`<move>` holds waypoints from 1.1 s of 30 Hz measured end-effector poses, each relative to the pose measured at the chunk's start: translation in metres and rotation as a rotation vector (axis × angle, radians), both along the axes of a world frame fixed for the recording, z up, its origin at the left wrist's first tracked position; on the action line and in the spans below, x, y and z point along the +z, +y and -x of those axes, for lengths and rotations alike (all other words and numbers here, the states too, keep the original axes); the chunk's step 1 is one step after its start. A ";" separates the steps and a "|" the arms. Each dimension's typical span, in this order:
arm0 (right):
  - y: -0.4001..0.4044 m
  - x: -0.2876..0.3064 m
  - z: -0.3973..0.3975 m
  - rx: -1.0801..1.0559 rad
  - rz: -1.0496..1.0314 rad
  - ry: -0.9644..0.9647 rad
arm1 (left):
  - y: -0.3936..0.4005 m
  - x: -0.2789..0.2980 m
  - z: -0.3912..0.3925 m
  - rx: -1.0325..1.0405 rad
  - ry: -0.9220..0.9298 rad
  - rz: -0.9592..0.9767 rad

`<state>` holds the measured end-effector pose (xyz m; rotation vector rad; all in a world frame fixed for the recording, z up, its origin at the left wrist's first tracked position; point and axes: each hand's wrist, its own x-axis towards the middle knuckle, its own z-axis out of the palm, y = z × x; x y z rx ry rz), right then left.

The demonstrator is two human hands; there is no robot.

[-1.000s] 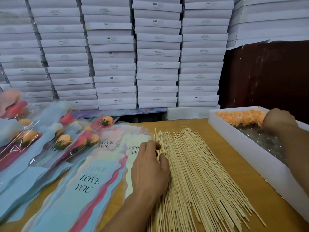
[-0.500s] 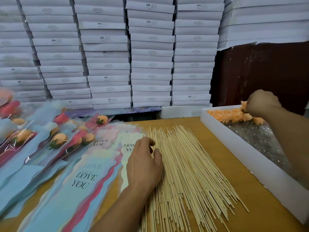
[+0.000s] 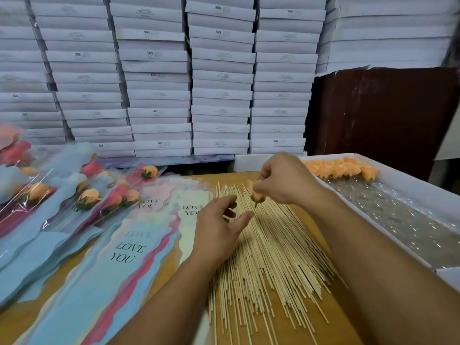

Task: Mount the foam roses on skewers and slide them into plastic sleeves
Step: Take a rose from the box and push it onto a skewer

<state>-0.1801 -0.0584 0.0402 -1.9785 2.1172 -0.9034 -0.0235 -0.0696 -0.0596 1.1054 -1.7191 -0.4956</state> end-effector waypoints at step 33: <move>-0.031 -0.087 -0.008 -0.186 -0.194 -0.124 | -0.012 0.000 -0.008 0.122 0.159 -0.071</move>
